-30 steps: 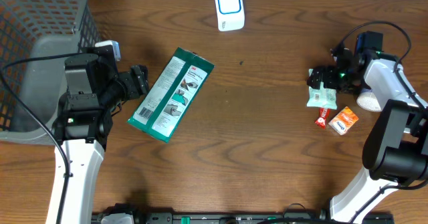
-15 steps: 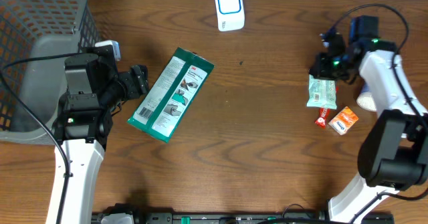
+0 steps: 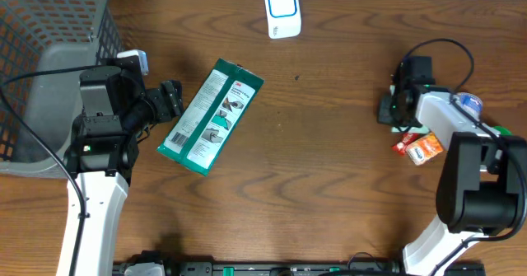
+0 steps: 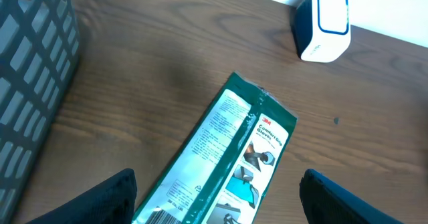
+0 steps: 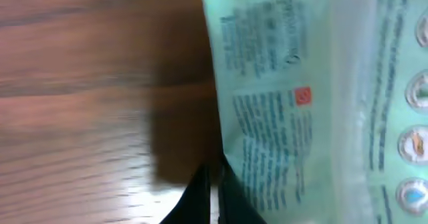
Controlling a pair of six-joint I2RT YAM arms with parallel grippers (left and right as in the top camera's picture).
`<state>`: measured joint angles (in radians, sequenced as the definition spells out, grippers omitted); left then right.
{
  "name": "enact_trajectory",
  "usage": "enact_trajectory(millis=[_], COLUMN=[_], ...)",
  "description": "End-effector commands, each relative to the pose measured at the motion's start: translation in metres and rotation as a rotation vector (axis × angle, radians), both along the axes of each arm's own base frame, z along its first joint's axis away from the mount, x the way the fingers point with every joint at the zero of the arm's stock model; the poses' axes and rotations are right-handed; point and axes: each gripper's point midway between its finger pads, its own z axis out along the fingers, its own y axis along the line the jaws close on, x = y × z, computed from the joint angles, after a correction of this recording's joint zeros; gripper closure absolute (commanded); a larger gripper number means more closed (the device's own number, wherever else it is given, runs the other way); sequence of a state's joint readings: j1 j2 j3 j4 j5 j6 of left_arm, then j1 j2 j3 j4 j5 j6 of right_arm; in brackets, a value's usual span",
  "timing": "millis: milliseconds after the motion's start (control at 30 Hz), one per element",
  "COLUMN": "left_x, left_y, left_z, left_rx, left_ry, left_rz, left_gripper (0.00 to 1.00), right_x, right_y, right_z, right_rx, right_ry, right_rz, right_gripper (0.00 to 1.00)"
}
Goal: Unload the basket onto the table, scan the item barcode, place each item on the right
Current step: 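Move both grippers to the green glove packet from either side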
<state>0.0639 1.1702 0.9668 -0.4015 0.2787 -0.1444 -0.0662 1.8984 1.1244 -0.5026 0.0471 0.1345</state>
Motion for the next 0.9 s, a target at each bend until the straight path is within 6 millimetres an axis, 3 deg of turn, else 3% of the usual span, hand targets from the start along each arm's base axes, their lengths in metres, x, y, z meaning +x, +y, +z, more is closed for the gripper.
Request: enact_trajectory(millis=[0, 100, 133, 233, 333, 400, 533, 700, 767, 833, 867], left_x=[-0.001, -0.001, -0.001, -0.001, -0.001, -0.001, 0.0, -0.022, -0.027, -0.026, -0.024], left_y=[0.003, 0.003, 0.003, 0.003, 0.003, 0.003, 0.002, 0.0, -0.001, 0.0, 0.0], left_z=[0.002, 0.002, 0.002, 0.002, 0.002, 0.002, 0.003, -0.032, -0.055, -0.077, -0.085], left_rx=[0.017, 0.017, 0.017, 0.017, 0.017, 0.017, 0.011, 0.002, 0.002, 0.019, 0.02], left_ry=[-0.008, -0.008, -0.008, -0.008, -0.008, -0.008, -0.011, 0.158, 0.237, 0.299, 0.319], left_rz=[0.004, 0.004, 0.004, 0.004, 0.004, 0.004, -0.002, -0.007, -0.012, -0.037, -0.039], left_gripper=[0.2, 0.2, 0.2, 0.2, 0.2, 0.2, 0.2, 0.2, 0.2, 0.5, 0.57], right_x=[0.008, 0.019, 0.022, 0.019, 0.009, 0.001, -0.019, -0.036, -0.038, -0.04, -0.042], right_y=[0.01, 0.043, 0.067, 0.099, 0.123, 0.136, 0.154, 0.182, 0.194, 0.203, 0.208], right_z=[0.017, 0.039, 0.059, 0.09, 0.108, 0.109, 0.102, 0.099, 0.098, 0.095, 0.093], right_rx=[0.1, 0.276, 0.406, 0.576, 0.677, 0.718, 0.741, 0.748, 0.727, 0.695, 0.671], right_ry=[-0.067, -0.138, -0.184, -0.231, -0.232, -0.2, -0.108, -0.044, -0.047, -0.049, -0.044], right_rz=[-0.011, 0.061, 0.12, 0.21, 0.276, 0.299, 0.312, 0.374, 0.412, 0.442, 0.456], right_gripper=[0.93, 0.82, 0.76, 0.62, 0.36, 0.01, 0.01, 0.01, 0.01, 0.01, 0.01])
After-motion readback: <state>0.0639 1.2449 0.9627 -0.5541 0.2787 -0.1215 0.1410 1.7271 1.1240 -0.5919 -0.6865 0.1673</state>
